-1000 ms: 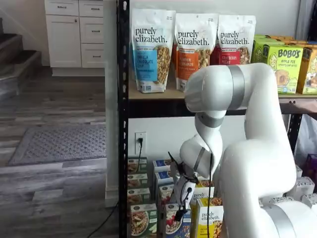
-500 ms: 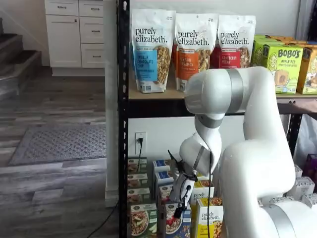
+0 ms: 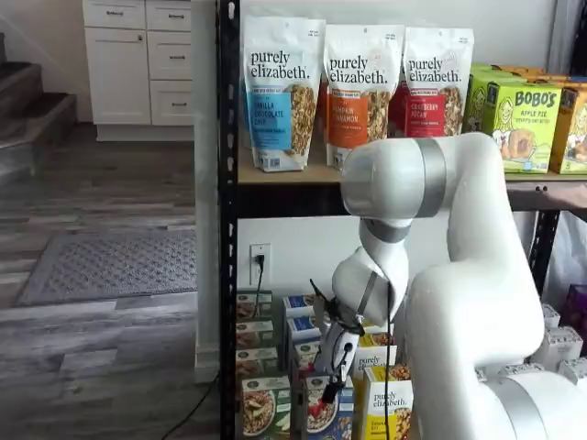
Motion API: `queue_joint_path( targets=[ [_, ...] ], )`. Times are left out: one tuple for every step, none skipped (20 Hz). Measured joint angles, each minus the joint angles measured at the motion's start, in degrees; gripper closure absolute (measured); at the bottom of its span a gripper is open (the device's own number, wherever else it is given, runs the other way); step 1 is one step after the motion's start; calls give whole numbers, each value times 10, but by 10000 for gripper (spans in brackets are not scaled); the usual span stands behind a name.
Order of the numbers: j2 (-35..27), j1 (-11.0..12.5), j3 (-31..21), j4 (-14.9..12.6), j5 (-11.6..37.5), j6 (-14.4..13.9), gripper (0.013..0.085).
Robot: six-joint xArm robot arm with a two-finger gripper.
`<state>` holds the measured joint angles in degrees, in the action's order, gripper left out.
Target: Pick up the blue and white box that is on the bottom shelf, the second box from the left
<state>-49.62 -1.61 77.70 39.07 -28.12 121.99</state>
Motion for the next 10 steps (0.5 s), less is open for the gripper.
queue_joint_path(
  targets=[
    [-3, 1, 4, -2, 0, -2, 130],
    [-7, 1, 8, -4, -1, -3, 130],
    [-10, 2, 12, -7, -1, -5, 130],
    [-13, 2, 16, -11, -1, -7, 130],
    [-17, 3, 20, -15, -2, -11, 130],
    [-20, 4, 24, -18, -2, -13, 130],
    [-24, 4, 29, -21, -2, -15, 130],
    [-27, 5, 32, -23, -3, -16, 130],
    [-30, 5, 36, -25, -3, -18, 130],
    [-33, 6, 39, -27, -4, -20, 130]
  ],
)
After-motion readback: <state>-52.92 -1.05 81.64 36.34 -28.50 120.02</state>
